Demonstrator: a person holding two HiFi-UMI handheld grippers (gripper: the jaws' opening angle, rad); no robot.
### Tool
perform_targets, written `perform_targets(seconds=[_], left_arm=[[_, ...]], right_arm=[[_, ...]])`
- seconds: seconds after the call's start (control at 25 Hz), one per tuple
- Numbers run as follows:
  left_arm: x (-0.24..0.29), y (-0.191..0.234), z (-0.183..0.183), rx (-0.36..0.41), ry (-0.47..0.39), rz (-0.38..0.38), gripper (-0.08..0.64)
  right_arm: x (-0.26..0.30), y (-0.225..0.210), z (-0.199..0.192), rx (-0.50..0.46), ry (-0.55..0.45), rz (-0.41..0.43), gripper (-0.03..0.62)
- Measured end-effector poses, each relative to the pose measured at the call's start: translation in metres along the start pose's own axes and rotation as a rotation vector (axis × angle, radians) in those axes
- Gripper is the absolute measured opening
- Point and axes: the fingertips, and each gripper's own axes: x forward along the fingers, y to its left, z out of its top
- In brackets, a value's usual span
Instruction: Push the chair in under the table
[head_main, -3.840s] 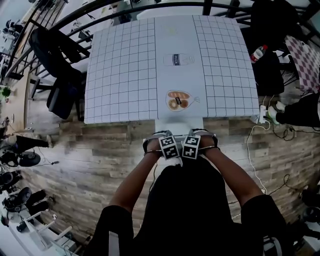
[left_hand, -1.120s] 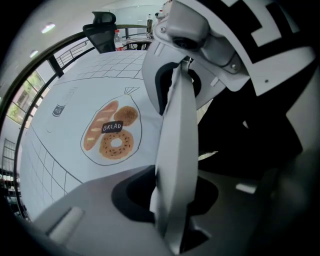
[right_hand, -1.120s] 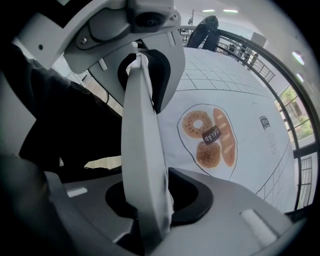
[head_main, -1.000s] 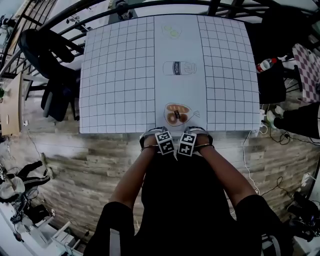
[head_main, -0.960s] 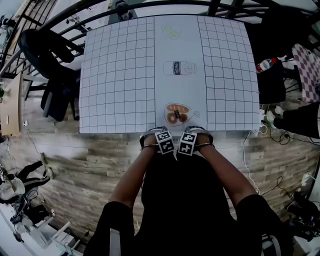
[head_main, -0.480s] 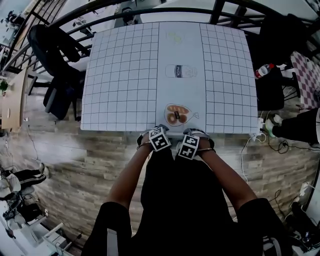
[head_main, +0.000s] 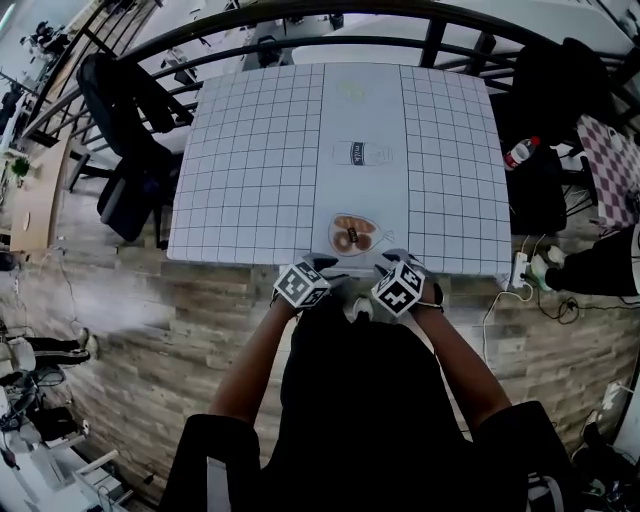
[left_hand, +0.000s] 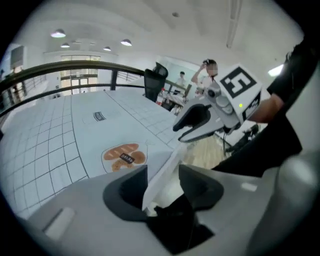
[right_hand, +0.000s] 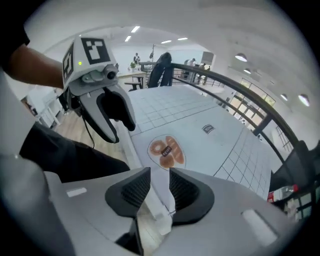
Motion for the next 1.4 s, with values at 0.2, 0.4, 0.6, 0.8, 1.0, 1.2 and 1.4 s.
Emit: perform_targets(seconds=[0.2, 0.4, 0.6, 0.8, 1.0, 1.2, 1.4], left_arm=[[-0.055, -0.029, 0.070, -0.092, -0.309, 0.034, 0.176], [-0.114, -0.059, 0.140, -0.092, -0.574, 0.098, 0.128], [-0.163, -0.074, 0.169, -0.033, -0.751, 0.192, 0.011], [-0.202, -0.071, 0.175, -0.075, -0.909, 0.281, 0.011], [-0.201, -0.072, 0.178, 0.049, -0.894, 0.320, 0.009], [-0.213, -0.060, 0.184, 0.092, -0.909, 0.356, 0.009], [-0.238, -0.029, 0.197, 0.099, -0.926, 0.360, 0.009]], right_arm=[[-0.058, -0.010, 0.036, 0.296, -0.229, 0.083, 0.110], [-0.146, -0.034, 0.099, 0.470, -0.616, 0.069, 0.041], [-0.198, -0.022, 0.124, 0.478, -0.828, 0.105, 0.000], [-0.221, -0.022, 0.139, 0.509, -0.964, -0.010, -0.002], [-0.241, -0.033, 0.153, 0.453, -1.038, -0.245, -0.002], [-0.245, -0.043, 0.171, 0.418, -1.050, -0.378, -0.002], [-0.245, -0.056, 0.196, 0.438, -1.028, -0.446, -0.003]])
